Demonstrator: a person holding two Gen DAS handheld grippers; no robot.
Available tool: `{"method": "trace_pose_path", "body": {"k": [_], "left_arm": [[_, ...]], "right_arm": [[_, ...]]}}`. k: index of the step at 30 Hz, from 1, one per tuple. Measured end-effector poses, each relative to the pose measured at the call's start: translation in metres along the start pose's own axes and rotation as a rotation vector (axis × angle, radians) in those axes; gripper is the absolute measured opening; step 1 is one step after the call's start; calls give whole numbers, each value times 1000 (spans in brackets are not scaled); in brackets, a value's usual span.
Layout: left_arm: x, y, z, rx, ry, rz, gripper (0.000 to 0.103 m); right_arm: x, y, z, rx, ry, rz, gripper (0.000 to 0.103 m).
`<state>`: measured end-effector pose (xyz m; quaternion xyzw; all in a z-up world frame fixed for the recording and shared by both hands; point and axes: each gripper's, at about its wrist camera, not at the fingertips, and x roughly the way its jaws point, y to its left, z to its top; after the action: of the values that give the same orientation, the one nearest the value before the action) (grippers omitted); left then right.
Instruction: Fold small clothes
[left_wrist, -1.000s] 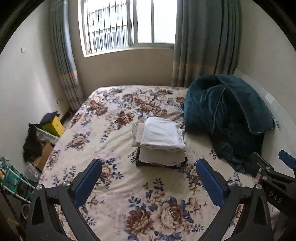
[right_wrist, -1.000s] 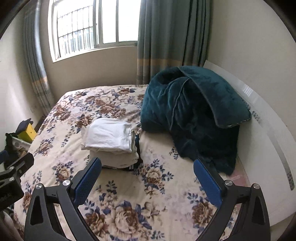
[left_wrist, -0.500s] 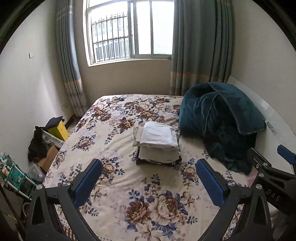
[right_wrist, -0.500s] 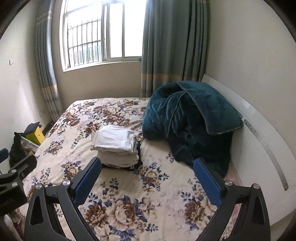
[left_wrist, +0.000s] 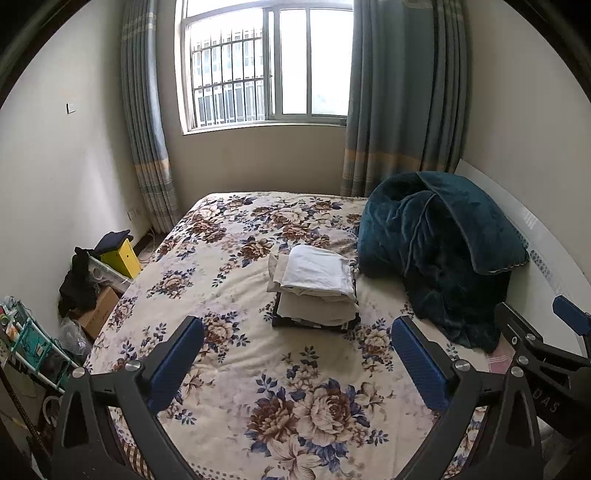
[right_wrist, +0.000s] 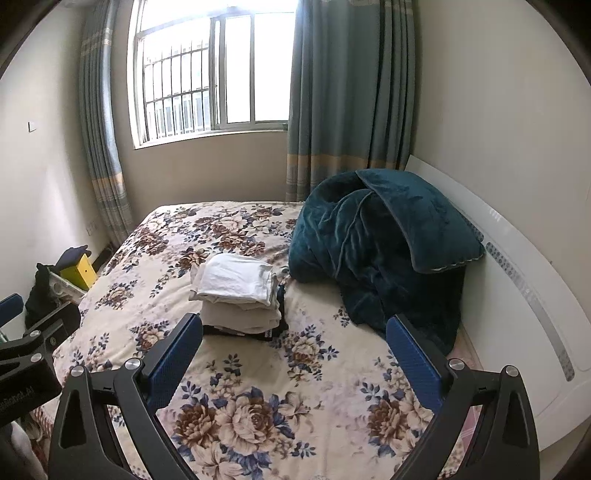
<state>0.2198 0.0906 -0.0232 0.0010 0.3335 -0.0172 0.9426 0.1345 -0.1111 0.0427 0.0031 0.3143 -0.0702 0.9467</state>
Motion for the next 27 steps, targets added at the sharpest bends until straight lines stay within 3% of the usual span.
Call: {"method": "trace_pose_path", "body": {"k": [11, 27], "left_arm": [[-2, 4, 3, -5, 19, -34, 103], [-2, 16, 1, -18, 4, 30, 103]], "right_arm": [[-7, 3, 4, 5, -6, 28, 101], [-9, 5, 5, 4, -18, 24, 103]]}}
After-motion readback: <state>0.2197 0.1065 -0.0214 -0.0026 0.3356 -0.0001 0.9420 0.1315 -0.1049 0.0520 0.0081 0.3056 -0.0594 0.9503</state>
